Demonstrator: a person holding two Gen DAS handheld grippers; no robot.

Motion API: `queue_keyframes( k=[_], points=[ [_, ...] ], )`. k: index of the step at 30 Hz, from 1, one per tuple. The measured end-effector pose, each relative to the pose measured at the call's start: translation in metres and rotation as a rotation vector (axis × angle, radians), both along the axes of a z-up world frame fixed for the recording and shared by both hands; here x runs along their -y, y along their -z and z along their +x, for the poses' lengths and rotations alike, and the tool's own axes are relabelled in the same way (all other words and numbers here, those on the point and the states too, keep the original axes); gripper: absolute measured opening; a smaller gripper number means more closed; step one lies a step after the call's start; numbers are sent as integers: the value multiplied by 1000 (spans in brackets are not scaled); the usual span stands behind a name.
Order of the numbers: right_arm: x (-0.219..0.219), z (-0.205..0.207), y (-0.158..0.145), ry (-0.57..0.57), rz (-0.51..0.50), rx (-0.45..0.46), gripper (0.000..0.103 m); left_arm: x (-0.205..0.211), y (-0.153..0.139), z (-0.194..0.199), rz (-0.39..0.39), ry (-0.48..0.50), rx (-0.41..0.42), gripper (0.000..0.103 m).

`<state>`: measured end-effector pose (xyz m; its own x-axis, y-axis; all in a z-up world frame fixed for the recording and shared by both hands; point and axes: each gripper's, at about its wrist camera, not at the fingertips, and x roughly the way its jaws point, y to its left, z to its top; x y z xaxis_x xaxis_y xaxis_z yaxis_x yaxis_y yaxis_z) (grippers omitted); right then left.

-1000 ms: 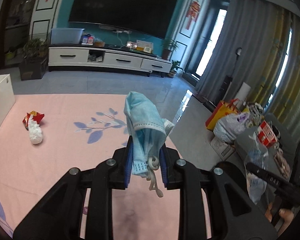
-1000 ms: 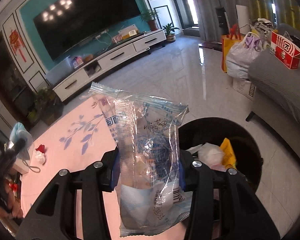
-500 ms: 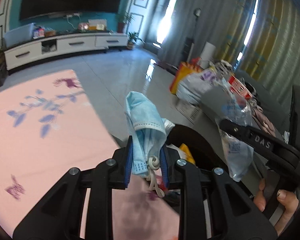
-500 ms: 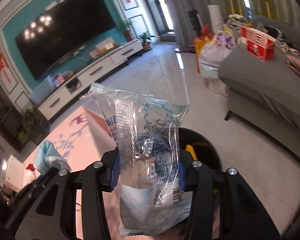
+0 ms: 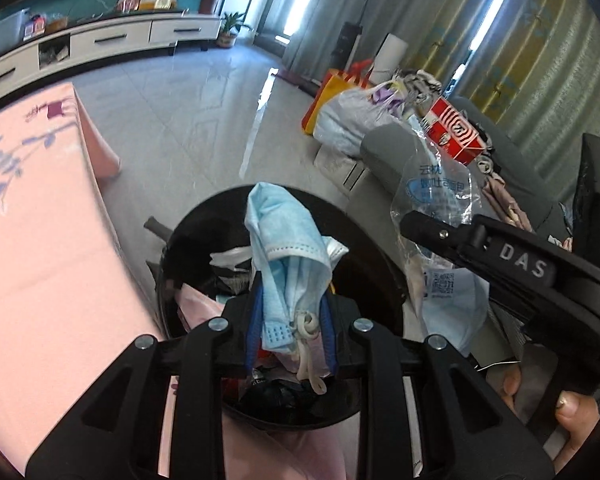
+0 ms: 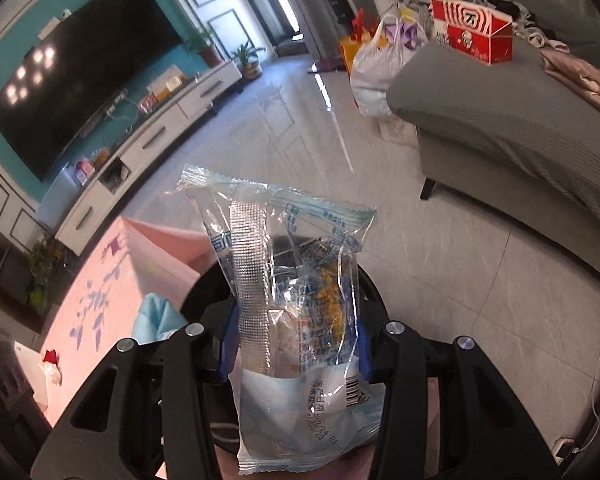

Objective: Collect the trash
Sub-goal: 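Carry the clear bag and blue mask over the black bin and release both, then return both open tools over the table toward the red wrapper and white tissue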

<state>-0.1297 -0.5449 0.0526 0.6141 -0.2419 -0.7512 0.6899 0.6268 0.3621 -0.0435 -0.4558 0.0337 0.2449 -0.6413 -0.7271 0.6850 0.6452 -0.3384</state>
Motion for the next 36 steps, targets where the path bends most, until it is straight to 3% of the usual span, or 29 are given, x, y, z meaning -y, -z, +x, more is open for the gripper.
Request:
queue_keyframes(
  k=[5, 8, 13, 19, 23, 26, 29, 36],
  points=[
    [1, 5, 6, -11, 9, -29, 55, 6, 12, 3, 18, -7, -14, 29],
    [0, 5, 4, -12, 0, -34, 71, 6, 12, 1, 15, -5, -21, 37],
    [-2, 7, 3, -28, -1, -35, 81, 1, 7, -3, 14, 2, 0, 54],
    [-7, 9, -1, -36, -17, -36, 85, -11, -7, -2, -11, -20, 42, 74],
    [-11, 10, -7, -41, -29, -20, 87, -26, -16, 6, -21, -68, 55, 82],
    [-17, 11, -15, -38, -48, 1, 87, -48, -30, 16, -32, -99, 82, 87],
    [-27, 9, -28, -60, -70, 59, 87, -82, -41, 31, -60, -192, 100, 91],
    [-72, 26, -60, -156, -150, 189, 93, -203, -52, 85, -99, -414, 10, 92]
  ],
)
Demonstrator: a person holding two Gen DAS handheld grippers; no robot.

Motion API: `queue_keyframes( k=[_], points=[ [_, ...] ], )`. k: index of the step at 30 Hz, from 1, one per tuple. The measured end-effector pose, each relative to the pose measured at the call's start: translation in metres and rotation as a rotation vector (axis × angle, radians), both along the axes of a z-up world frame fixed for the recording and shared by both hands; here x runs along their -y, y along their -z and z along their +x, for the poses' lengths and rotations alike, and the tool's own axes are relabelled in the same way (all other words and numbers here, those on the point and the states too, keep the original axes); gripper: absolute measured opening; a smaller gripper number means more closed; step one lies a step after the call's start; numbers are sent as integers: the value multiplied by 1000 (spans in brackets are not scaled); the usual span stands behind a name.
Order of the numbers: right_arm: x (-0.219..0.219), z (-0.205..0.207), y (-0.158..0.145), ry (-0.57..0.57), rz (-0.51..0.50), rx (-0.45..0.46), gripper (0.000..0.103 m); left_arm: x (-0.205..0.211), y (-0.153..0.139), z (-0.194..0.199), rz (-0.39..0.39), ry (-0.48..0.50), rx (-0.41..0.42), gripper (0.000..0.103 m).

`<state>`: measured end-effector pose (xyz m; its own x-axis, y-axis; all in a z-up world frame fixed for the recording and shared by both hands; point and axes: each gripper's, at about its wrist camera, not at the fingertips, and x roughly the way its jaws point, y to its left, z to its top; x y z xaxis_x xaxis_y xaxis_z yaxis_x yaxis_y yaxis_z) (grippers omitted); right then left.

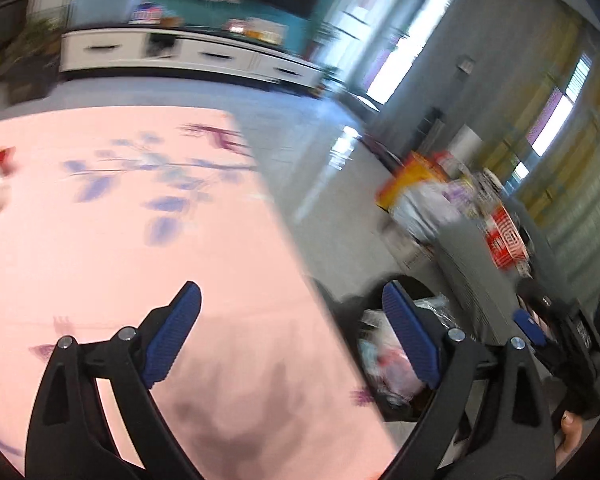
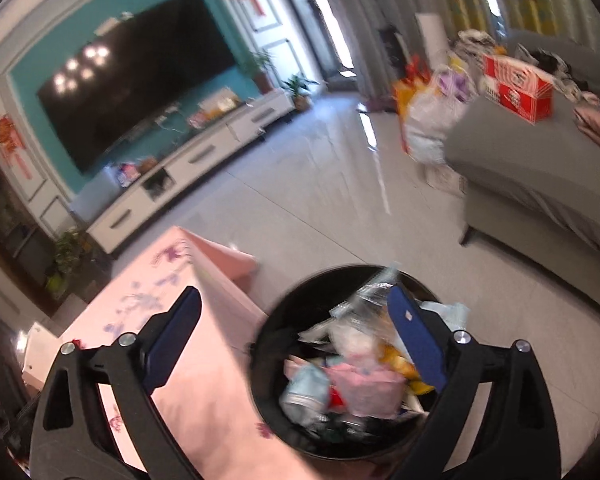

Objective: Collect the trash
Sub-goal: 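Return both open tools over the table toward the red wrapper and white tissue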

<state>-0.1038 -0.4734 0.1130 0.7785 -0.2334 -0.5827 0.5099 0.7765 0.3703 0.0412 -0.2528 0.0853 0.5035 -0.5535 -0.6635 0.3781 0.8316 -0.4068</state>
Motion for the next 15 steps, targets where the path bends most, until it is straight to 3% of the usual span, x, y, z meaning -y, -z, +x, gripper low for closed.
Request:
queue_keyframes(
  k=[4, 8, 11, 15],
  points=[
    [-39, 44, -5, -104, -32, -61, 93, -94, -11, 24, 13, -182, 20, 93],
    [-112, 106, -16, -298, -103, -82, 93, -191, -16, 48, 38, -380, 24, 93],
    [-165, 158, -17, -467, -61, -77, 93, -240, -15, 66, 49, -465, -14, 93],
    [-235, 222, -5, -623, -18, -103, 93, -298, -7, 95, 0, -560, -60, 93]
  ],
)
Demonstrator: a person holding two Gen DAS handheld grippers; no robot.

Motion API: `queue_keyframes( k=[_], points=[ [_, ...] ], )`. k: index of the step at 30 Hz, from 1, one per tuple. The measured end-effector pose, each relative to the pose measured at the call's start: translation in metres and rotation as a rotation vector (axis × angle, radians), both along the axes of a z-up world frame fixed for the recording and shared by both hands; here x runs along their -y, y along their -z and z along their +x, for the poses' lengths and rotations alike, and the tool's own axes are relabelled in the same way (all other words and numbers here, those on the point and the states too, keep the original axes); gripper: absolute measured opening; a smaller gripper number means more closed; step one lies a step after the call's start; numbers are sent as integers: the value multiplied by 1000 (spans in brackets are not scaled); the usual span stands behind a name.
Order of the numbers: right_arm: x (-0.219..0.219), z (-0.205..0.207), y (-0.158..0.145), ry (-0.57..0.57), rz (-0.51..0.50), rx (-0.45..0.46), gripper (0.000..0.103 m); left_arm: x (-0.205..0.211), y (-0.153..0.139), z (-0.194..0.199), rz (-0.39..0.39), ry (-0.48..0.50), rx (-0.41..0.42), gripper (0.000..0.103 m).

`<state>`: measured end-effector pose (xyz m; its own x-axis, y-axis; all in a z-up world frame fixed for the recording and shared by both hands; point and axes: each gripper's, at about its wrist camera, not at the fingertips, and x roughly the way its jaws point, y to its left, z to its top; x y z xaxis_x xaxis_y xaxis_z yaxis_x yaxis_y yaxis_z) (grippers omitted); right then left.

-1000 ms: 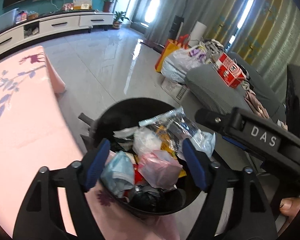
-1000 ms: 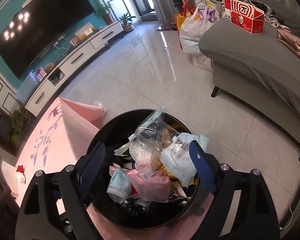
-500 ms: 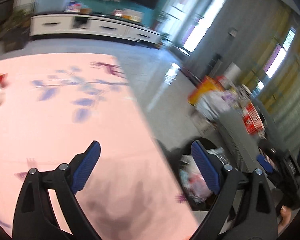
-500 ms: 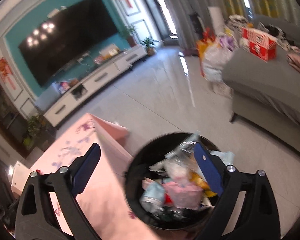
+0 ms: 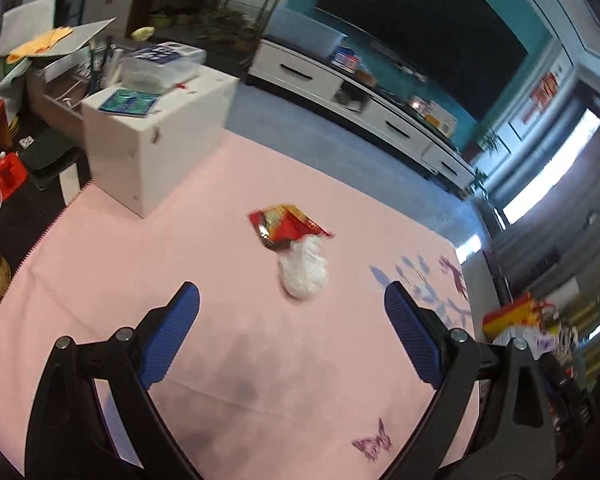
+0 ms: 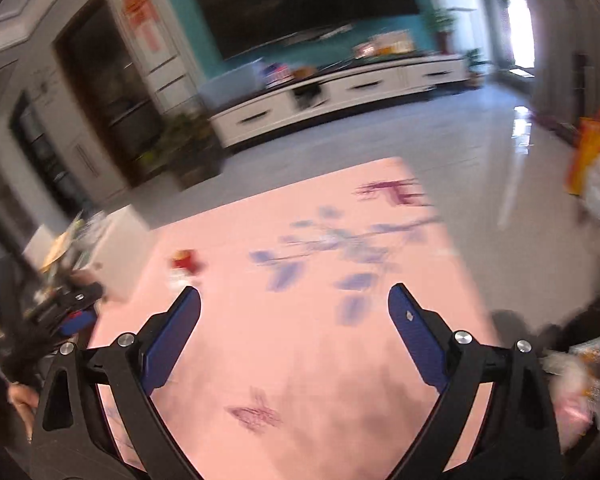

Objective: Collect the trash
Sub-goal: 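Return both open tools over the table toward the red wrapper and white tissue, then grasp the white tissue with the right tool while the left tool grasps the red snack wrapper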

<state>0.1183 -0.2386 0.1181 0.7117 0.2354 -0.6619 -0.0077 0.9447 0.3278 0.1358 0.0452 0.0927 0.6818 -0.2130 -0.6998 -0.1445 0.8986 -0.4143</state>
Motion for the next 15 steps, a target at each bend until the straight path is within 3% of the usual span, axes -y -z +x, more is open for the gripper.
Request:
queue_keyframes(
  k=[3, 9, 12, 15],
  points=[
    [-53, 41, 18, -98, 29, -36, 93, -20, 5, 26, -18, -8, -10, 93],
    [-146, 116, 69, -262, -14, -142, 73, -33, 19, 74, -74, -34, -18, 93],
    [-163, 137, 95, -287, -5, -206, 72, -30, 27, 97, -102, -21, -22, 93],
    [-167, 145, 110, -301, -15, -243, 60, -24, 41, 111, -116, -6, -30, 93]
  ],
)
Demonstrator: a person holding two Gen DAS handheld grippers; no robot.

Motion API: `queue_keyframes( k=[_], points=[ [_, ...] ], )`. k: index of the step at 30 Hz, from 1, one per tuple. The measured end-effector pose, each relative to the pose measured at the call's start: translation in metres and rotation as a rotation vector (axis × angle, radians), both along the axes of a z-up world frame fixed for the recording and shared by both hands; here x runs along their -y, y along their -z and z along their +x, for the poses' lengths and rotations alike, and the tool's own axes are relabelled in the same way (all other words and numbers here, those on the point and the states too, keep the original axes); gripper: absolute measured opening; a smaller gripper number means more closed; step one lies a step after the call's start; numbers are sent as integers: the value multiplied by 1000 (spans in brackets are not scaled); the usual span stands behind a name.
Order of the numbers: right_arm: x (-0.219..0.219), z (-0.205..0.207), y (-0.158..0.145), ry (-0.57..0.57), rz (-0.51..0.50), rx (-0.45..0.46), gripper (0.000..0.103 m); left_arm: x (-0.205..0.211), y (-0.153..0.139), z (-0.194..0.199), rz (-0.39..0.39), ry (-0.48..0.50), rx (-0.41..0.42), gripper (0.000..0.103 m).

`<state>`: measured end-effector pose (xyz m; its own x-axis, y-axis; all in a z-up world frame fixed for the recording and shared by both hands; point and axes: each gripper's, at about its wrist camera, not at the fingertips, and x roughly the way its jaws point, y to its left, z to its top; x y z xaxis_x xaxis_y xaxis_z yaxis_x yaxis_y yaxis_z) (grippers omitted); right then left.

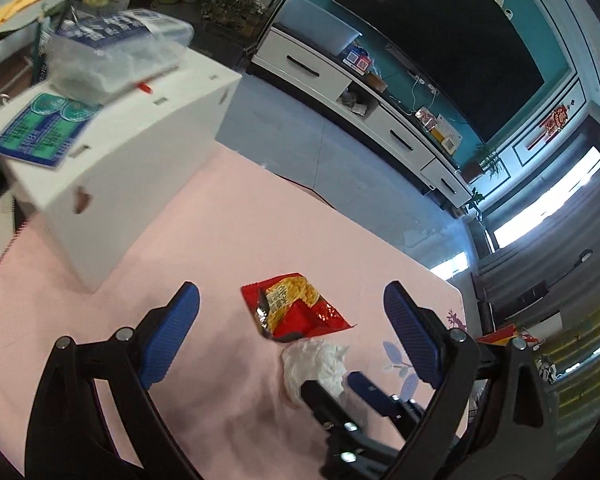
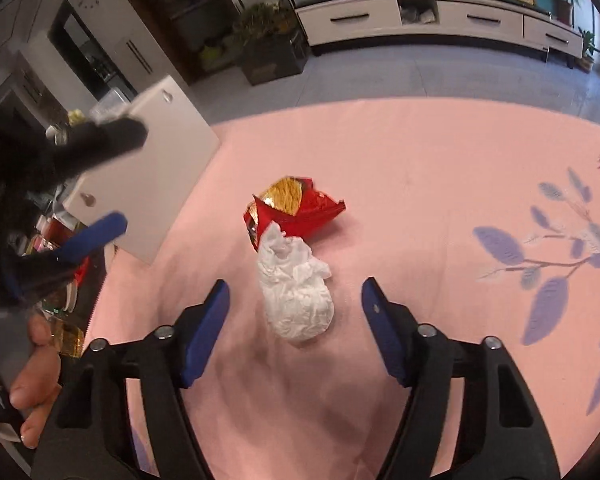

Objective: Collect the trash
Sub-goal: 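Grasp the white tissue with the right tool while the left tool grasps the red snack wrapper, then carry the tissue and red wrapper over the black bin and release both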

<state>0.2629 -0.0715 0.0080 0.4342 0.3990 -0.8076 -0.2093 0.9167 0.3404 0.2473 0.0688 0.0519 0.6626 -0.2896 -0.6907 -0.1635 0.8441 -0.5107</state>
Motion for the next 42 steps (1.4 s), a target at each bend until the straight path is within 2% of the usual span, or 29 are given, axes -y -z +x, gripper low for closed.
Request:
queue_keyframes(
  k=[2, 4, 5, 8, 12, 17, 20, 22, 23, 25, 26, 28, 30, 32, 33, 38, 42],
  points=[
    [-3, 1, 7, -21, 0, -8, 46, 3, 11, 14, -3, 4, -42, 93],
    [-2, 3, 13, -20, -15, -42, 33, 4, 18, 19, -24, 5, -41, 91],
    [3, 2, 10, -14, 12, -42, 30, 6, 24, 22, -30, 17, -59, 91],
    [27, -2, -7, 66, 11, -12, 30, 14, 34, 29, -44, 19, -82, 86],
    [61, -9, -28, 145, 36, 22, 30, 32, 47, 38, -6, 34, -115, 77],
    [87, -20, -40, 200, 61, 56, 30, 51, 53, 48, 57, 44, -125, 76],
    [89, -18, -39, 212, 53, 56, 30, 54, 59, 52, 39, 56, -125, 76],
    [93, -8, -36, 219, 60, 48, 30, 53, 66, 56, 2, 60, -137, 64],
    [93, -6, -35, 222, 59, 45, 30, 51, 68, 58, 5, 57, -131, 64],
    [95, -7, -35, 225, 59, 47, 30, 51, 68, 56, 29, 39, -129, 56],
    [91, -4, -34, 227, 60, 49, 30, 50, 68, 51, 26, 35, -121, 53],
    [92, -4, -35, 231, 65, 53, 30, 50, 71, 50, -5, 40, -104, 41],
    [94, -7, -37, 235, 66, 58, 30, 51, 72, 49, -25, 51, -99, 33],
    [97, -8, -39, 242, 66, 62, 30, 55, 66, 46, 13, 59, -80, 17],
    [99, -9, -41, 247, 67, 66, 30, 58, 64, 47, 32, 64, -81, 13],
    [111, -26, -57, 277, 76, 111, 30, 75, 41, 30, 40, 118, -23, 12],
    [131, -60, -80, 300, 61, 167, 30, 102, 1, -8, 90, 165, 57, 12]
  ],
)
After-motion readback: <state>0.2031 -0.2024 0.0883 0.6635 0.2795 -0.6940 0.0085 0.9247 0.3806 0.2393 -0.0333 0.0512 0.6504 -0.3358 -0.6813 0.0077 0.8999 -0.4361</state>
